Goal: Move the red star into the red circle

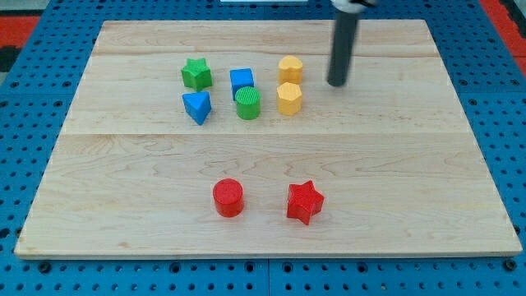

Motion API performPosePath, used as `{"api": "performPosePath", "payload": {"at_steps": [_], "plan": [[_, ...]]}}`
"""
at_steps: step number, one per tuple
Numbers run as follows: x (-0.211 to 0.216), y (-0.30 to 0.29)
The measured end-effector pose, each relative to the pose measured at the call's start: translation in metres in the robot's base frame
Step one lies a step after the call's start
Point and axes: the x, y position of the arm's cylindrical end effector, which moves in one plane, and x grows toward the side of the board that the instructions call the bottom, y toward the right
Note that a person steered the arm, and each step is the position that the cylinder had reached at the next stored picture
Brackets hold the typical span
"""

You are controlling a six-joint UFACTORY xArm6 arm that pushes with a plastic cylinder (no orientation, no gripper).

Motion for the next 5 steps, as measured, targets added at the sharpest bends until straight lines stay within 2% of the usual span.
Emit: {"api": "performPosePath", "payload": {"at_steps": [1, 2, 4, 5], "plan": [[0.101, 0.029], [0.149, 0.007], [0.191, -0.045], [0.192, -0.094]]}}
